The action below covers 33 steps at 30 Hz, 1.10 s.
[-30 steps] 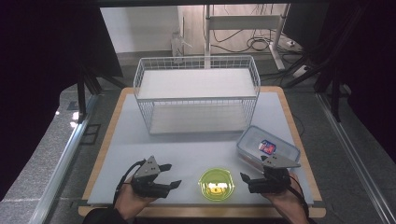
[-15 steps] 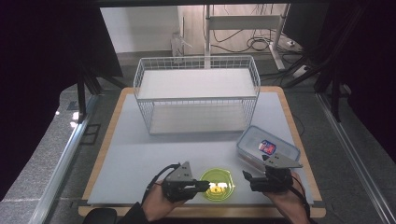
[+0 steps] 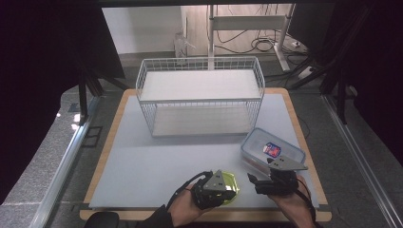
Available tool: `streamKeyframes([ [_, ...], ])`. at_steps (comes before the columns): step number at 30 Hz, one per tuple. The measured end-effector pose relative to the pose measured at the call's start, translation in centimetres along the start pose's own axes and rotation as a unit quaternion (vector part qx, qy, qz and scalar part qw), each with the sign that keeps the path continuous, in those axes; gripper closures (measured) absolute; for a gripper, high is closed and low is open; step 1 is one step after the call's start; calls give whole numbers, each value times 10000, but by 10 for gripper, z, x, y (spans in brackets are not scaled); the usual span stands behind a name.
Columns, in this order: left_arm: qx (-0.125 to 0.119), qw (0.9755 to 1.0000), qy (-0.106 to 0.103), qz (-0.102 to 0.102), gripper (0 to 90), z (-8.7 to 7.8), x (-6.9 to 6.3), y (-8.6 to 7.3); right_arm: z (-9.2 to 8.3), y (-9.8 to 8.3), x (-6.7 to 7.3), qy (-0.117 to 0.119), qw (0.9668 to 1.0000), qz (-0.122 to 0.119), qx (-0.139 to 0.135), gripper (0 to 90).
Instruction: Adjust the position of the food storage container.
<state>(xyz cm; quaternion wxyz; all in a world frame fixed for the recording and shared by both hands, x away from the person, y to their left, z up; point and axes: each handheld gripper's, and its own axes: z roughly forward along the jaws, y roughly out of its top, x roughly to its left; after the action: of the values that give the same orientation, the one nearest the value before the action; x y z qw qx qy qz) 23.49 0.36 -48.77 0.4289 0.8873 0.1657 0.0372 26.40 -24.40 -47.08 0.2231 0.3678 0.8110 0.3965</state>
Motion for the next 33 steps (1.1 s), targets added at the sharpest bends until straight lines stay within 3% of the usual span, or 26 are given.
streamKeyframes([
  [2,-70,9998,-130,-113,899,1,2,-2,0,0,0,-3,10000,-5,13,129],
  [14,-50,10000,-30,-76,900,-1,6,-2,0,0,0,-22,10000,-10,47,139],
  [15,-69,9999,30,-85,900,-2,8,-2,0,0,-1,-24,10000,-8,47,140],
  [16,-69,9997,236,-83,900,-4,9,-2,0,0,-1,-26,10000,-5,51,140],
  [17,47,9982,595,22,900,-9,14,-3,0,-1,-1,-25,10000,-3,55,140],
  [18,24,9985,540,-107,900,-12,19,-4,0,-1,-1,-22,10000,-3,56,141],
  [19,-73,9986,251,-462,900,-15,28,-8,0,-1,-1,-22,10000,-1,58,141],
  [20,-125,9979,189,-611,900,-17,35,-12,0,-1,-1,-17,10000,-1,59,142],
  [22,-100,9977,321,-591,900,-21,37,-13,0,-1,-1,-13,10000,2,55,143],
  [24,-244,9978,165,-596,900,-22,33,-10,0,-1,-1,-20,10000,7,53,144],
  [28,-266,9991,-133,-290,900,-12,10,0,0,-1,-2,-24,10000,12,58,144],
  [33,-144,9994,-170,-265,900,1,-3,3,0,-1,-1,-26,10000,-6,55,144],
])
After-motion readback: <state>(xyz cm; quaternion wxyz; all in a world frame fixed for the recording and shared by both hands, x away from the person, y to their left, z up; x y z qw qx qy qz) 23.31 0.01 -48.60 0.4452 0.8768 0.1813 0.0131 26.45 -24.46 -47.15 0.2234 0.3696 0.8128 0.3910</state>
